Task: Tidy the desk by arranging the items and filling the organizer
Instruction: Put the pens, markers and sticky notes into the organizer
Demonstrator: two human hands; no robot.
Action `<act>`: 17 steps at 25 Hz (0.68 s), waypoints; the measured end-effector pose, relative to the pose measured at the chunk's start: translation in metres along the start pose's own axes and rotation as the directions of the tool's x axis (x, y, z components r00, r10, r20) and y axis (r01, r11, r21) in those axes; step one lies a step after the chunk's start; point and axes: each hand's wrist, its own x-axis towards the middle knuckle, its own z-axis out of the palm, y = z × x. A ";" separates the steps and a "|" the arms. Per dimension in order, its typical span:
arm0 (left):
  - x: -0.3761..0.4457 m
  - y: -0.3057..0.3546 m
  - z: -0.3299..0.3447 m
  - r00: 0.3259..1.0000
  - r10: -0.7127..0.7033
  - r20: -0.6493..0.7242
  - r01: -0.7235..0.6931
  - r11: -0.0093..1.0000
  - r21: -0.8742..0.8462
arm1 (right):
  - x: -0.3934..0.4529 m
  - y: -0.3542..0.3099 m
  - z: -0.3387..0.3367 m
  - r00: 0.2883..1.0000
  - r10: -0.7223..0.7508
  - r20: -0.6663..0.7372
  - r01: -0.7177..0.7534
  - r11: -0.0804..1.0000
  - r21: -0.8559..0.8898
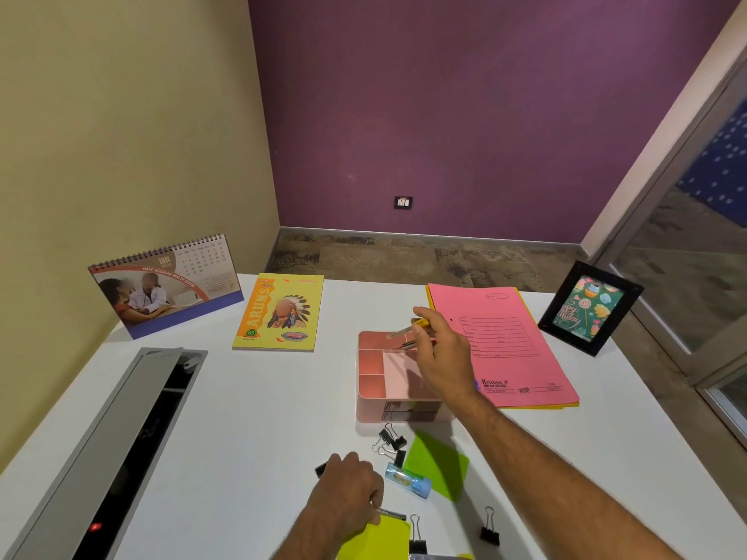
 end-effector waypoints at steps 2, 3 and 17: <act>0.000 0.001 0.001 1.000 -0.004 -0.011 0.004 0.999 0.032 | 0.007 0.008 0.009 0.997 0.022 0.071 -0.014 0.993 -0.117; 0.000 0.002 0.000 1.000 -0.011 -0.013 0.012 0.999 0.032 | 0.010 0.013 0.012 0.993 0.044 0.106 -0.026 0.986 -0.165; -0.008 -0.004 -0.007 0.955 0.063 -0.290 -0.112 0.982 -0.155 | 0.013 0.041 0.021 0.981 0.068 0.184 0.000 0.938 -0.346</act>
